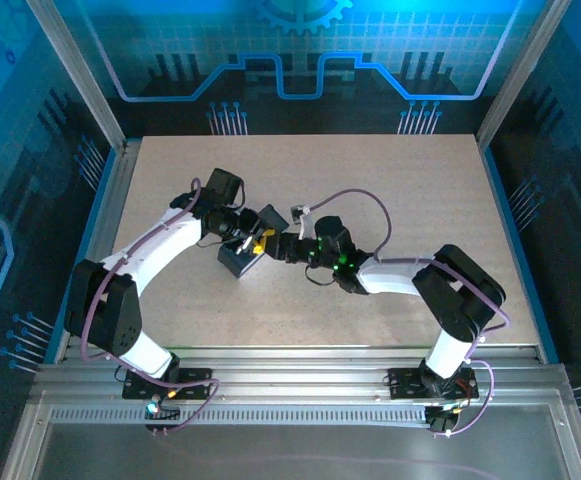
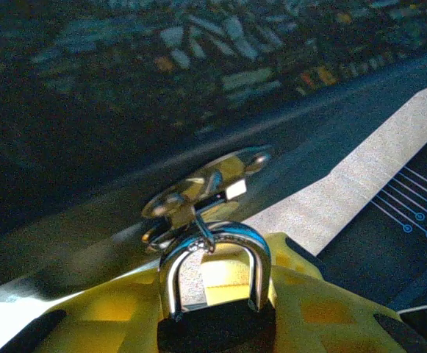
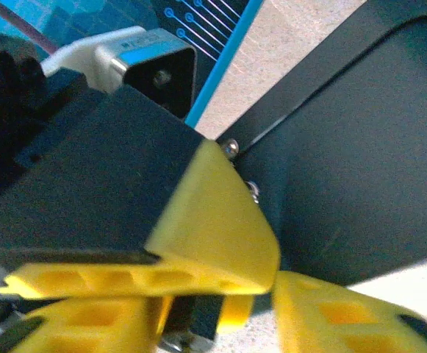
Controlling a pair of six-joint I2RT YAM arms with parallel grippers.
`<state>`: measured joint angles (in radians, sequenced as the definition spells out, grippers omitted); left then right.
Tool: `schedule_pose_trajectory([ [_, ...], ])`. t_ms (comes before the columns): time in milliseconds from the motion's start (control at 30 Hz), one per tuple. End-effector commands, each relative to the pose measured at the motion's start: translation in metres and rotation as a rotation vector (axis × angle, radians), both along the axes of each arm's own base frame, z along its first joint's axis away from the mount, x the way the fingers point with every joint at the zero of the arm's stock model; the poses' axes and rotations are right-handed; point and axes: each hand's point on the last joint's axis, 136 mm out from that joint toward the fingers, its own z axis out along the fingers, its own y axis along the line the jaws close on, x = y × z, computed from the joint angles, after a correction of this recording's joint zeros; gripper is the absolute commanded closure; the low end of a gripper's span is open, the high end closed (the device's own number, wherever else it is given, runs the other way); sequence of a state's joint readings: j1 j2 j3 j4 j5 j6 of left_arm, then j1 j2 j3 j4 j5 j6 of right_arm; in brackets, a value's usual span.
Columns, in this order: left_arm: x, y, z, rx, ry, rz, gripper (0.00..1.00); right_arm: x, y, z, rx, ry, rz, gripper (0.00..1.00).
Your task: Unlock a padlock with a key
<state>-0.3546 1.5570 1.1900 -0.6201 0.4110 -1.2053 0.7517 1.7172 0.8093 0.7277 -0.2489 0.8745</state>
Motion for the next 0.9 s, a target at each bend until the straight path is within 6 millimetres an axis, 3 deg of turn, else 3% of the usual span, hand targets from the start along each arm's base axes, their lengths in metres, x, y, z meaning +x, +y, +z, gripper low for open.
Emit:
schedule_pose_trajectory([
  [0,0.001,-0.009,0.026,-0.065,-0.062,-0.027,1.00,0.003,0.009,0.005,0.039,0.019,0.007,0.73],
  [33,0.003,-0.006,0.027,-0.050,-0.071,-0.027,1.00,0.003,0.007,0.004,0.037,0.025,0.005,0.78],
  [100,0.005,0.005,0.027,0.003,-0.089,-0.028,0.83,0.003,0.003,0.000,0.021,0.032,-0.001,0.84],
  [167,0.005,0.015,0.027,0.053,-0.103,-0.029,0.78,0.004,-0.002,-0.003,-0.008,0.029,-0.009,0.87],
  [333,0.007,0.029,0.031,0.057,-0.120,-0.001,0.53,0.009,-0.014,-0.004,-0.095,-0.004,-0.019,0.91],
  [633,0.008,0.060,0.050,0.091,-0.184,0.022,0.46,0.014,-0.023,0.002,-0.125,-0.020,-0.001,0.94],
  [700,0.010,0.071,0.056,0.166,-0.228,-0.007,0.46,0.010,-0.023,-0.001,-0.147,-0.025,0.025,0.95],
  [767,0.013,0.085,0.062,0.281,-0.284,-0.062,0.46,0.014,-0.020,0.009,-0.175,-0.059,0.046,0.95],
  [867,0.007,0.103,0.056,0.429,-0.314,-0.155,0.48,0.014,-0.023,0.005,-0.252,-0.073,0.068,0.96],
])
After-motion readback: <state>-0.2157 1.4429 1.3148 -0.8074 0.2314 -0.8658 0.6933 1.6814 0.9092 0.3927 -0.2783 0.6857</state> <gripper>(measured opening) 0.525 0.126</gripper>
